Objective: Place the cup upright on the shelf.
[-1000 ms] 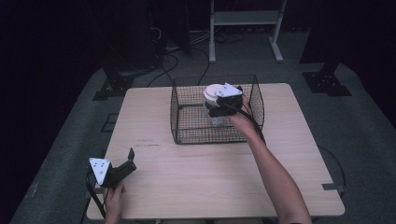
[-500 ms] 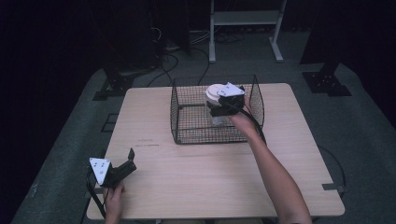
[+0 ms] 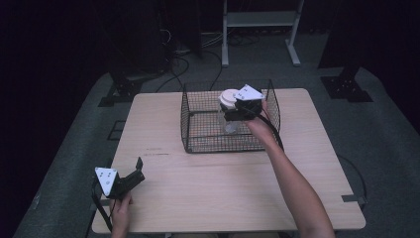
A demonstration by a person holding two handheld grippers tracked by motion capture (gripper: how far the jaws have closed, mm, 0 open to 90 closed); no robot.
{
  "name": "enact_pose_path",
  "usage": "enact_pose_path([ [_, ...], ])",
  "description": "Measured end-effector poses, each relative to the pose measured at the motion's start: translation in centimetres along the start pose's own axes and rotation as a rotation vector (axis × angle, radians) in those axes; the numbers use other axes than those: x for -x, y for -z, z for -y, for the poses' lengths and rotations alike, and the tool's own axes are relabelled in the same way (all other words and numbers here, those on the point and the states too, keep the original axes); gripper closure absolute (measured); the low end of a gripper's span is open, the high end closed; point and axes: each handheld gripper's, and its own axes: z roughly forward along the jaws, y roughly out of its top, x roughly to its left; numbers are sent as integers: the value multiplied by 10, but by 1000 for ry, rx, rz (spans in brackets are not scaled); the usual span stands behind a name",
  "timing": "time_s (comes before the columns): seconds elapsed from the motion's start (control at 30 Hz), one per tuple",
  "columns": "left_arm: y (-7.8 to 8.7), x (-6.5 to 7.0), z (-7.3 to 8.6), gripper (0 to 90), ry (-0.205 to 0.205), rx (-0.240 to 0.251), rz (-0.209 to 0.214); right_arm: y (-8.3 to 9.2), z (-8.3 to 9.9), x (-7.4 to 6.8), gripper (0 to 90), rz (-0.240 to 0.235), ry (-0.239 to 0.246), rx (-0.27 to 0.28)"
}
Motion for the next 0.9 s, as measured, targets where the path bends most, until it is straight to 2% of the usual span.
enact_pose_path([
  [0.43,1,0,0,0,2,4,5,27,-15,4,24,7,-12,49],
  [0.63,1,1,0,0,-3,3,2,43,-21,3,24,-3,-3,55],
  [0.9,1,1,0,0,-4,3,2,57,-20,2,24,-21,-2,52],
])
